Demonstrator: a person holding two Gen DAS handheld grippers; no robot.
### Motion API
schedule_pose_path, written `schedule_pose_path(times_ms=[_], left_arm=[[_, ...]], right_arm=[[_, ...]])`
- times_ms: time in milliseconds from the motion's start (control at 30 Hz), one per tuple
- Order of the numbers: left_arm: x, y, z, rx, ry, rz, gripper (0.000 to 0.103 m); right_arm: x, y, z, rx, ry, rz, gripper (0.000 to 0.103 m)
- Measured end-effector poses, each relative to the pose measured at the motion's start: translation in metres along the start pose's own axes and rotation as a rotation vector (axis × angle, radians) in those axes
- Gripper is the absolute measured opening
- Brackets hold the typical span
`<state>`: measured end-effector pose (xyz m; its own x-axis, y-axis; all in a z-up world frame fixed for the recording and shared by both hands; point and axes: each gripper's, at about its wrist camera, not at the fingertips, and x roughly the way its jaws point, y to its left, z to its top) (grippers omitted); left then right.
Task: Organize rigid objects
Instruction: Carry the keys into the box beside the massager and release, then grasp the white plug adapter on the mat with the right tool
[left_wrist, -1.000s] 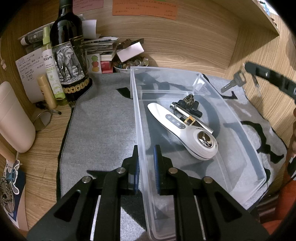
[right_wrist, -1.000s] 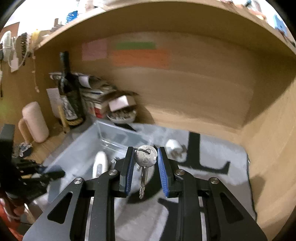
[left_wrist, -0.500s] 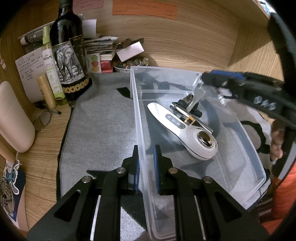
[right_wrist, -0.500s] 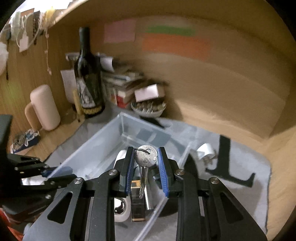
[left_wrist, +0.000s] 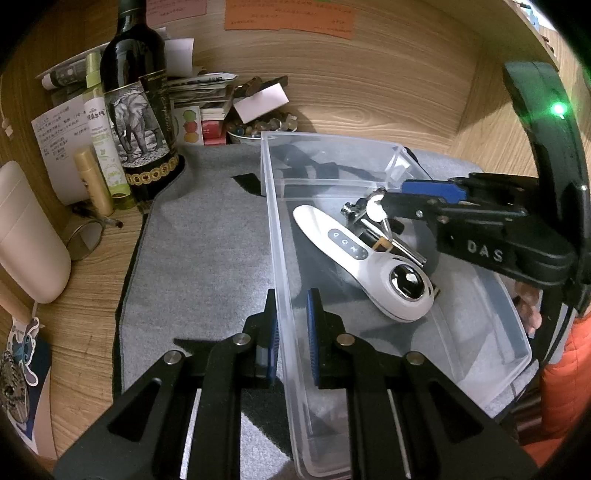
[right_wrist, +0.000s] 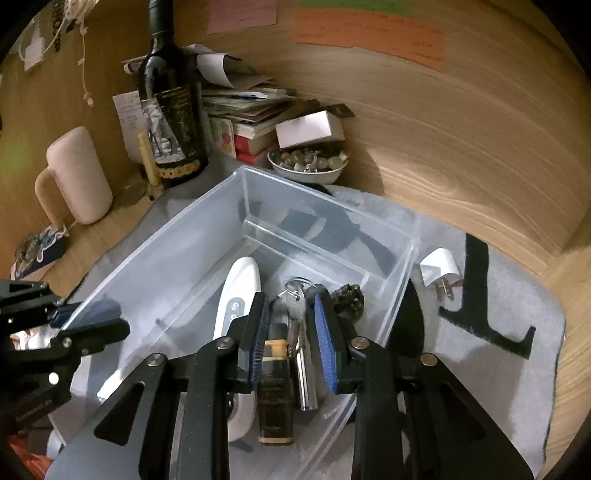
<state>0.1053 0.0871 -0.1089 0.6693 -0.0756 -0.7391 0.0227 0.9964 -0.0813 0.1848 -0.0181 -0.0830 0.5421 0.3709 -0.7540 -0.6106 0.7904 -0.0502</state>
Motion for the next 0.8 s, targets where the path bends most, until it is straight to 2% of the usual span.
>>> schedule_pose_path(times_ms=[100, 267, 367, 433, 567, 667, 800], left_arm=[[0.000, 0.000, 0.000, -0.002, 0.000, -0.001, 0.012], [-0.001, -0.001, 0.000, -0.004, -0.001, 0.002, 0.012], [0.000, 0.000, 0.000, -0.006, -0.002, 0.003, 0.012], [0.000, 0.001, 0.000, -0.012, -0.002, 0.000, 0.012], [-0.001, 0.003, 0.001, -0.024, 0.000, -0.006, 0.012], [-0.001, 0.004, 0.000, -0.036, -0.001, -0.007, 0.012], [-0.001, 0.007, 0.000, -0.051, -0.004, -0.013, 0.011]], right_arm=[[-0.005, 0.000, -0.004, -0.018, -0.007, -0.020, 0.041], [-0.022, -0.005, -0.010, -0.014, -0.035, -0.019, 0.043], [-0.035, -0.011, -0.010, -0.002, -0.055, -0.048, 0.055], [-0.044, -0.016, -0.010, 0.004, -0.076, -0.066, 0.057], [-0.058, -0.034, -0.008, 0.026, -0.102, -0.124, 0.059], [-0.060, -0.050, -0.005, 0.061, -0.104, -0.157, 0.070], [-0.055, -0.077, 0.002, 0.119, -0.096, -0.182, 0.070]])
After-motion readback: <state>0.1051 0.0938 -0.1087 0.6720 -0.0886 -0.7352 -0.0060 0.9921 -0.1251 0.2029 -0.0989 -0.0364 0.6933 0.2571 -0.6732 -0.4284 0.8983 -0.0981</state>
